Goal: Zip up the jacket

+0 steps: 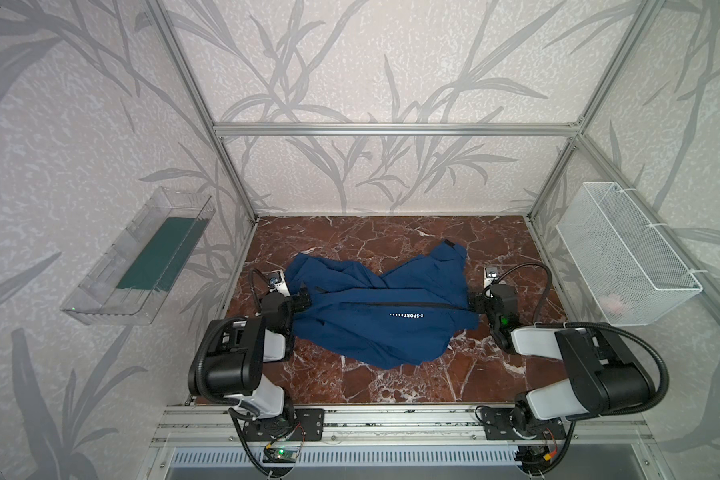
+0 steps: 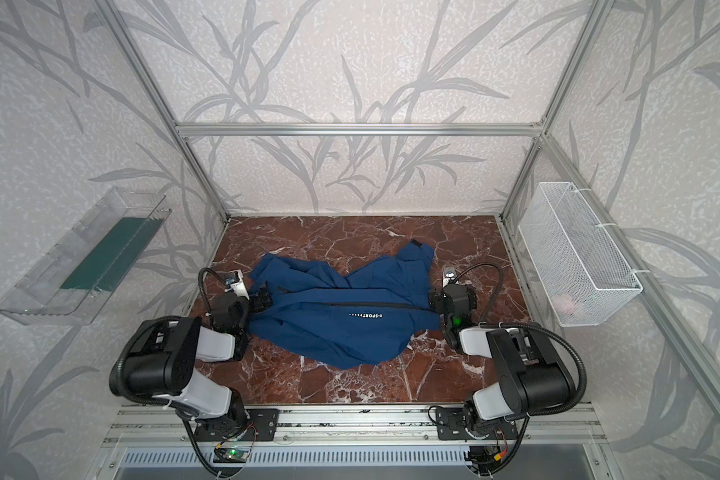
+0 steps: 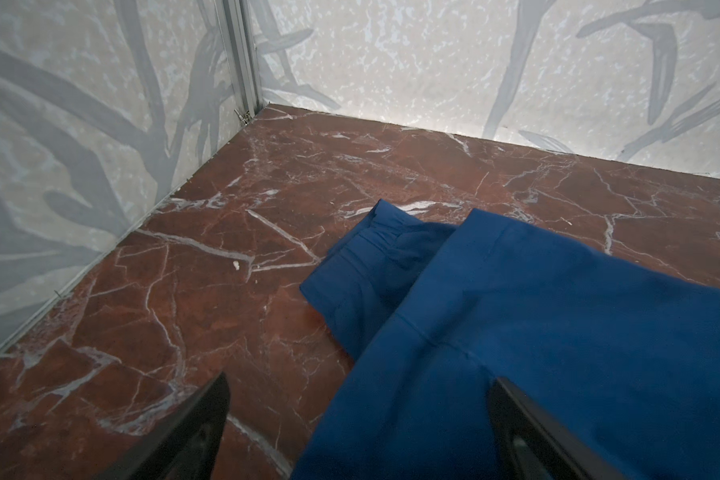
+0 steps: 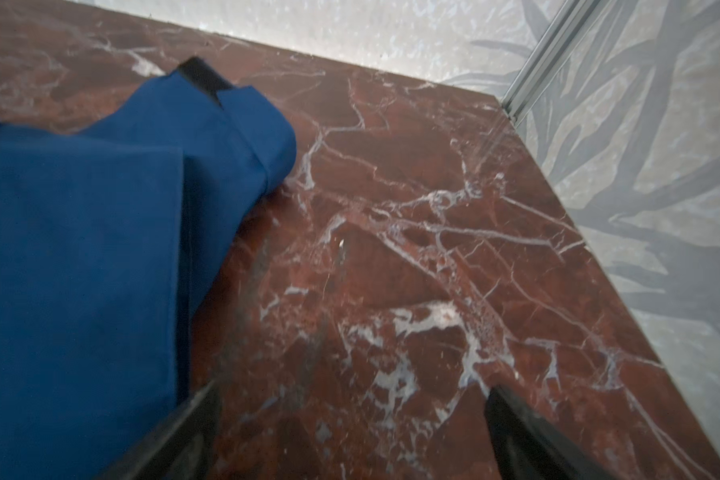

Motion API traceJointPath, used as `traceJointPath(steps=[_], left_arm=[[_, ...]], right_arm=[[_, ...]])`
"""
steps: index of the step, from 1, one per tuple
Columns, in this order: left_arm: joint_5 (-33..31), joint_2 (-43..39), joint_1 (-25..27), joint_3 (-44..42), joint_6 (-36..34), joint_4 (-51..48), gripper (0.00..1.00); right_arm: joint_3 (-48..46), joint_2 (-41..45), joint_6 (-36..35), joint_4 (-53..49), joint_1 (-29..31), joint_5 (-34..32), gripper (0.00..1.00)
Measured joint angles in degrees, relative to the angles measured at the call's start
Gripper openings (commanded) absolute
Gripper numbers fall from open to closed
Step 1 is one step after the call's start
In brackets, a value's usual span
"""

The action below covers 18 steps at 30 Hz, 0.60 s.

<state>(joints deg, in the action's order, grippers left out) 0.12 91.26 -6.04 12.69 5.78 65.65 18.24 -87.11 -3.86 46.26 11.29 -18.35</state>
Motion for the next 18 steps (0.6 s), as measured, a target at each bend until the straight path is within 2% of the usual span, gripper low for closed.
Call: traceJointPath(steps=[4,18], left_arm=[[0.0,0.2,0.3,-0.9,-0.2,3.5,0.99],[0.2,-0.5,0.4,6.8,-0.4,-6.2,0.99]], right_arm=[[-0.3,-4.3,-1.2,7.1,0.0,1.5,0.99],[3.3,-2.8,-0.9,5.2,-1.8,5.4,0.99]])
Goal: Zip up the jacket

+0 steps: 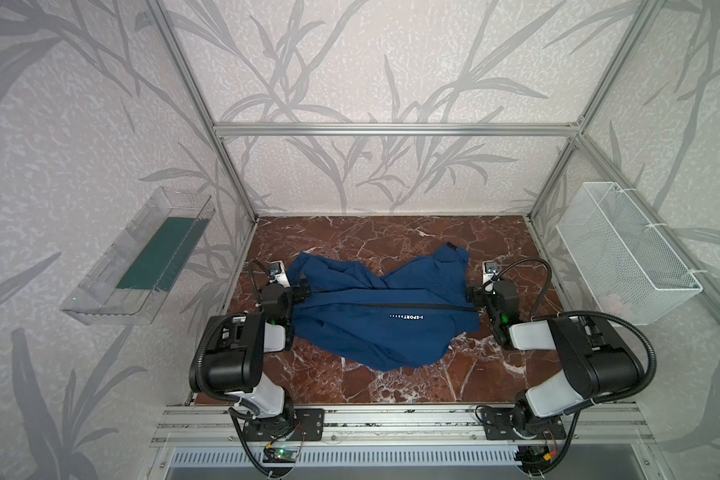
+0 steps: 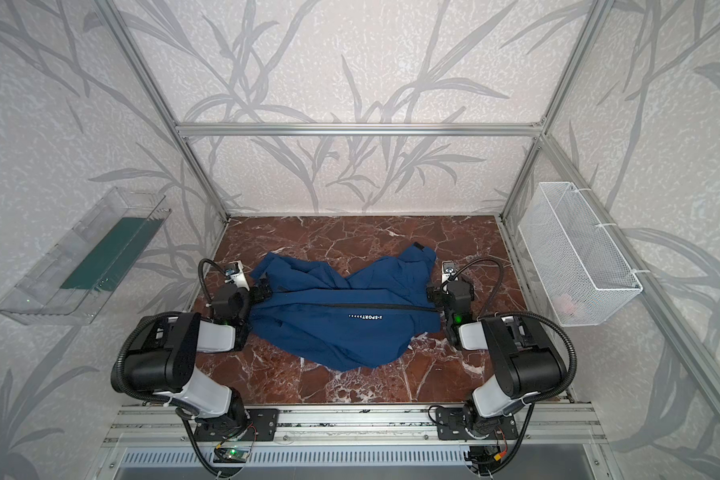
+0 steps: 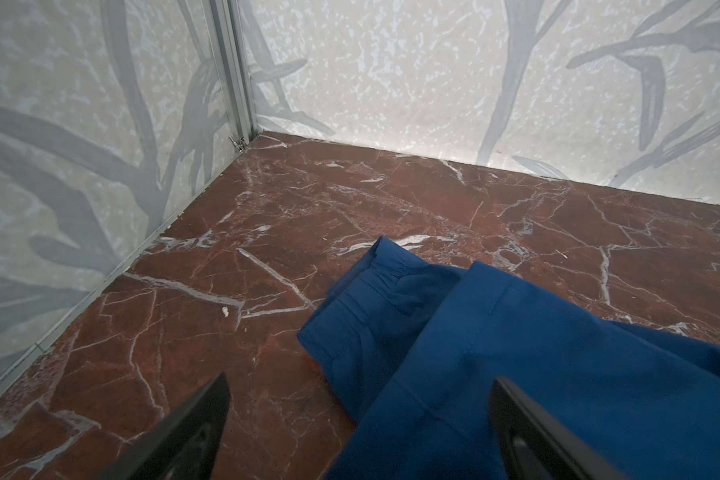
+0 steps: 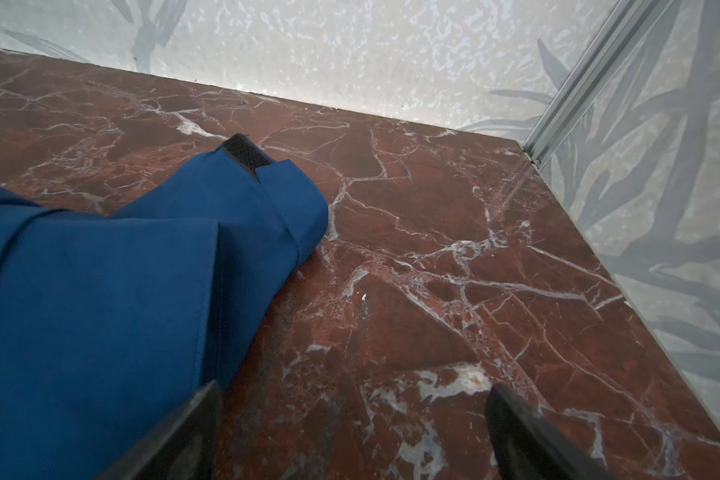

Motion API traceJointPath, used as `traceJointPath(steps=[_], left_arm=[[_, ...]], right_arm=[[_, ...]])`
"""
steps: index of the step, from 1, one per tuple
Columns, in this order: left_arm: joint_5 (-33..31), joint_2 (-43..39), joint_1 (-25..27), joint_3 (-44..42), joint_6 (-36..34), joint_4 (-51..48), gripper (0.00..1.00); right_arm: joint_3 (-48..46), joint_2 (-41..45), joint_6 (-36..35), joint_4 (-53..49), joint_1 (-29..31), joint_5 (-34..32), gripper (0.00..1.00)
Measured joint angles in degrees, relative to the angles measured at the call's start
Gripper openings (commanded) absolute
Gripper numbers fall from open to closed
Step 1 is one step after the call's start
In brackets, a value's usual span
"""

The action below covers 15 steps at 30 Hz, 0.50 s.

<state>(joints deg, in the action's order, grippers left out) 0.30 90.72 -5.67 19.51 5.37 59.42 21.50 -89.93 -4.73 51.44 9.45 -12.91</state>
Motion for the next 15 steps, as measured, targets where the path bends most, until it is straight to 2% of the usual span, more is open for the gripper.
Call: traceJointPath(steps=[11,15], left_arm=[[0.0,0.0,0.0,0.0,-0.2,-2.1,0.99],[0.0,0.0,0.0,0.0,-0.2,-2.1,0.99]], right_arm=[[0.0,0.0,0.2,-0.3,0.0,0.2,0.99],[0.5,0.1,0.4,-1.9,-2.1,4.1,0.99]])
